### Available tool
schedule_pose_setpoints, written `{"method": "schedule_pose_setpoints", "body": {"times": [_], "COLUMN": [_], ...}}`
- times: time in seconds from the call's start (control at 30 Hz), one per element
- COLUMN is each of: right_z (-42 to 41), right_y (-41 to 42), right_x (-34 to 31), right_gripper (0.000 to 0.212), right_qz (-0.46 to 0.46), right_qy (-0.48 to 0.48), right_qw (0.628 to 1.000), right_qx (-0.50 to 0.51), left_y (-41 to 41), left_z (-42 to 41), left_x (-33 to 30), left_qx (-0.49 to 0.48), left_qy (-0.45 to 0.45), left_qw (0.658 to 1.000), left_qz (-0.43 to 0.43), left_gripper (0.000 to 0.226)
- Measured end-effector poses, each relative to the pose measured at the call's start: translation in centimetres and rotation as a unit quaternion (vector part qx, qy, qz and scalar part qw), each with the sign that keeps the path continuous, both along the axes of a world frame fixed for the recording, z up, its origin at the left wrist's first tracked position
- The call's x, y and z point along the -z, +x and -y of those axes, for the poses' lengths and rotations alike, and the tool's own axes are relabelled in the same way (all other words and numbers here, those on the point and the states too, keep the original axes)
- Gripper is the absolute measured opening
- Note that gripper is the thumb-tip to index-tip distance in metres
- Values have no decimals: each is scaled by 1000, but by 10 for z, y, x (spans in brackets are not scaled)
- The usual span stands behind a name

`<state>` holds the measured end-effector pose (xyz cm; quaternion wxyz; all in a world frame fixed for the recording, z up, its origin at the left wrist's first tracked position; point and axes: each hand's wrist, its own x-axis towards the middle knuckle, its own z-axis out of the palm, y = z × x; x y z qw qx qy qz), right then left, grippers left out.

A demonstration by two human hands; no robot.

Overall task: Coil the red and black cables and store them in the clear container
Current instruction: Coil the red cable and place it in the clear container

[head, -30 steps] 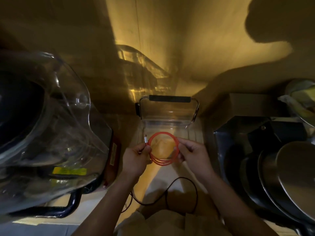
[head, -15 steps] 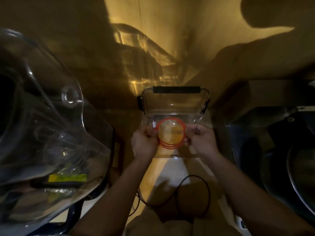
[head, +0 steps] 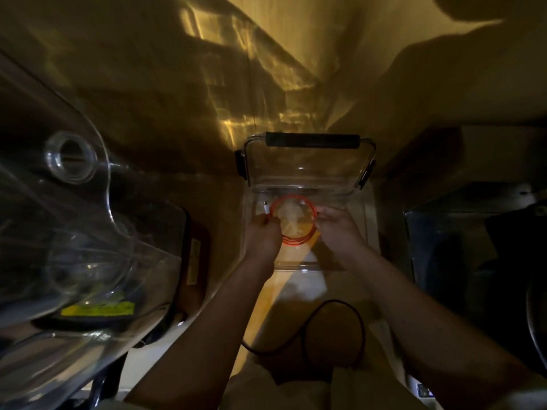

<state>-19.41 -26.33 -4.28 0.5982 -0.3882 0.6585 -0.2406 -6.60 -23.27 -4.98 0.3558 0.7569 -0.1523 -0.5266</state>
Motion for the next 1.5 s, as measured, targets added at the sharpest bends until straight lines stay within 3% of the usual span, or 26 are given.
{"method": "schedule_pose_setpoints", "body": {"times": [0.2, 0.33, 0.5, 0.63, 0.73, 0.8, 1.1, 1.23, 1.43, 1.5], "right_z": [10, 15, 21, 25, 26, 26, 23, 19, 16, 14], "right_y": [8, 17, 25, 29, 29, 29, 25, 18, 12, 10], "right_x": [19, 34, 43, 50, 56, 58, 68, 64, 50, 50], "right_gripper": [26, 30, 26, 35, 37, 38, 34, 38, 37, 35], "right_qz": [-4, -17, -28, -30, -39, -40, -65, -56, -49, -37], "right_qy": [32, 59, 69, 75, 72, 72, 67, 50, 27, 23], "right_qw": [999, 997, 995, 994, 993, 992, 990, 993, 995, 996], "right_qx": [-29, -44, -62, -69, -84, -95, -107, -95, -83, -78], "left_y": [5, 6, 9, 6, 5, 5, 1, -5, -5, -4], "left_z": [5, 7, 8, 10, 10, 11, 9, -1, 1, -1], "left_x": [11, 12, 18, 23, 30, 32, 32, 26, 20, 15], "left_qx": [-52, -69, -67, -76, -58, -40, 37, 59, 39, 51], "left_qy": [67, 67, 67, 50, 48, 60, 51, 40, 58, 50], "left_qw": [991, 987, 990, 990, 994, 996, 997, 997, 997, 997], "left_qz": [-100, -128, -108, -106, -81, -61, 32, 30, 17, 30], "left_gripper": [30, 16, 11, 12, 38, 42, 34, 52, 43, 49]}}
